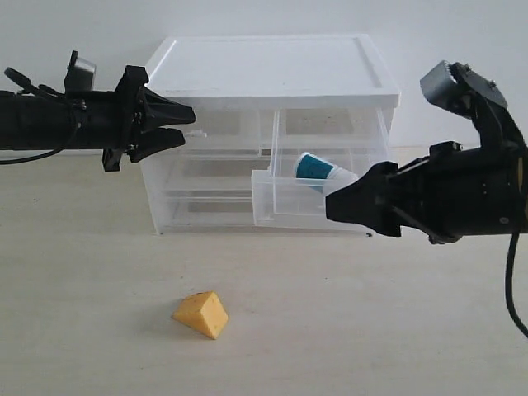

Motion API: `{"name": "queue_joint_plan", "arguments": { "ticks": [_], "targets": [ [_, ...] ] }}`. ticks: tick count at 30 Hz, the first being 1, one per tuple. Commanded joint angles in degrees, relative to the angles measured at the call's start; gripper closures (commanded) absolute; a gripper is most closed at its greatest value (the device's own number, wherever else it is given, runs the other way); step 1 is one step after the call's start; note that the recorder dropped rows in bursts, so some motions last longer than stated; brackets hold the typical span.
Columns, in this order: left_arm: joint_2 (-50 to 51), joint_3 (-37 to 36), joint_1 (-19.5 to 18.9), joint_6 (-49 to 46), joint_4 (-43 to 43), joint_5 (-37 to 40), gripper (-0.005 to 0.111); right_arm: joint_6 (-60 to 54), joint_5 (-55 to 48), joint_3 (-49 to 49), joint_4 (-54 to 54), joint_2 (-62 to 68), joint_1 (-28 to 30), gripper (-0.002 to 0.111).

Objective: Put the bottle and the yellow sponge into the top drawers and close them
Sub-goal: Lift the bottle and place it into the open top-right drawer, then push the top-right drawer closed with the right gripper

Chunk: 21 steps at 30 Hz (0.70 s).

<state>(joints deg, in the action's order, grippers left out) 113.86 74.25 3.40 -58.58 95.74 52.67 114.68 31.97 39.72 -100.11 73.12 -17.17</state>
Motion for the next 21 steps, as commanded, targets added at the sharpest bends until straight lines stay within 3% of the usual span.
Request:
{"name": "queue_joint_plan", "arguments": {
  "ticks": [1,3,8,11,18,21],
  "targets": [
    [0.5,0.8,-0.2,-1.0,2.0,-3.4,0.061,-4.4,-4.6,-0.4,0.5,1.5,-0.1,0.049],
    [0.5,0.8,-0.2,-1.0,2.0,-3.6,0.061,-6.5,-6.4,-0.4,2.2,2.5,-0.1,0.049],
    [0.5,0.8,-0.2,-1.0,2.0,-3.6,0.061,-29.5,-9.0,0.9,24.8,5.1,-0.1,0.049],
    [0.5,0.8,-0.2,-1.0,2.0,-3.4,0.061,-37.2,-10.1,4.5,31.7,6.9,-0.1,0.049],
    [0.5,0.8,-0.2,-1.0,2.0,-3.2,0.061,-34.5,-9.4,11.3,32.1,9.3,-0.1,0.049],
    [0.5,0.8,-0.2,-1.0,1.9,-3.2,0.061,-14.3,-6.1,10.9,10.4,9.3,-0.1,0.049]
  ]
}}
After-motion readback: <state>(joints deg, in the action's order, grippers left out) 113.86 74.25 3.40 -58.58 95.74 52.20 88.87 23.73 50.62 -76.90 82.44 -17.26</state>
